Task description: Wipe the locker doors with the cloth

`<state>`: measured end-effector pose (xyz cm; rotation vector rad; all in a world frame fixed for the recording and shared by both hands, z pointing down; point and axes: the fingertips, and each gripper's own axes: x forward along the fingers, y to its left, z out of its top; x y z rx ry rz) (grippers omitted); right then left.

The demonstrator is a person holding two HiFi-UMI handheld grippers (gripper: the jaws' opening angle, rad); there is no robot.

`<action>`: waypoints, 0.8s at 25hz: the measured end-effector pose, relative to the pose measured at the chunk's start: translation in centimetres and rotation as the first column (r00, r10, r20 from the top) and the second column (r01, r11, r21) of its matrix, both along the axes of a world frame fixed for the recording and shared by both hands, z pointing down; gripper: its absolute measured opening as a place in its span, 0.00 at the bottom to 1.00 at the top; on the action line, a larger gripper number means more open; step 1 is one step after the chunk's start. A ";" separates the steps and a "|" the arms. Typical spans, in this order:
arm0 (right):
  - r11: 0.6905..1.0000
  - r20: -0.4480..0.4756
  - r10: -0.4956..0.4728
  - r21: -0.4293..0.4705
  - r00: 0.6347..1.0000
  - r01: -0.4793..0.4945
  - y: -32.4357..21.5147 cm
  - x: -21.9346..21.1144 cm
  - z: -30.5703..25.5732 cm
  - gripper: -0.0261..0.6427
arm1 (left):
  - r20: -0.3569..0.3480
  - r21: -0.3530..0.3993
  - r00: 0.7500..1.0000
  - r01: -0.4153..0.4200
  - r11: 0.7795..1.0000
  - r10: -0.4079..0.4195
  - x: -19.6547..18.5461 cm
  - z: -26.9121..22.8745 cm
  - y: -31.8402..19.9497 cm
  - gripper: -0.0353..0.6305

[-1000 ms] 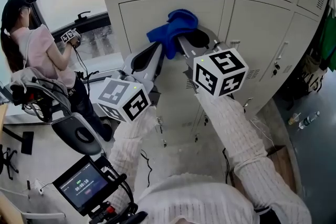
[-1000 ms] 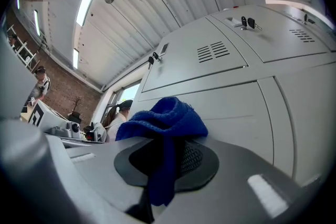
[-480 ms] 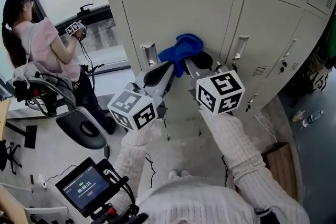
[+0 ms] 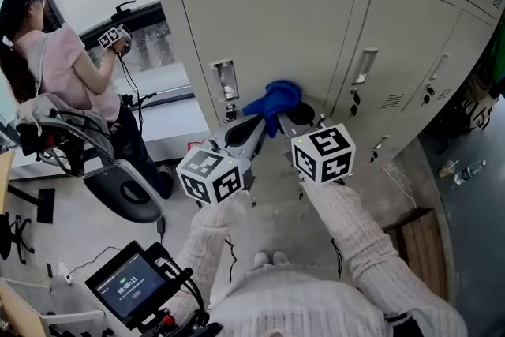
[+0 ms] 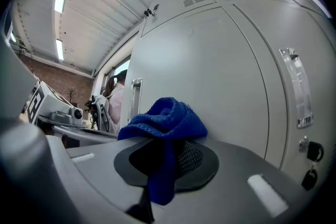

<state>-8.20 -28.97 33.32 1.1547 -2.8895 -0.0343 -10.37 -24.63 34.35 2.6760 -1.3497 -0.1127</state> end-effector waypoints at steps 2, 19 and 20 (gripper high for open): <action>1.000 -0.018 -0.005 -0.016 1.000 0.004 0.1 0.0 0.9 0.11 | -0.005 -0.030 1.000 0.001 1.000 -0.001 0.1 1.2 0.0 0.06; 0.966 -0.069 -0.013 -0.258 0.998 -0.005 0.2 -0.2 9.8 0.11 | -0.017 -0.223 1.000 -0.012 0.975 0.008 1.0 8.9 0.4 0.06; 0.962 -0.071 -0.015 -0.272 0.997 -0.005 0.2 -0.2 10.3 0.11 | -0.016 -0.229 1.000 -0.009 0.973 0.005 1.0 9.2 0.5 0.06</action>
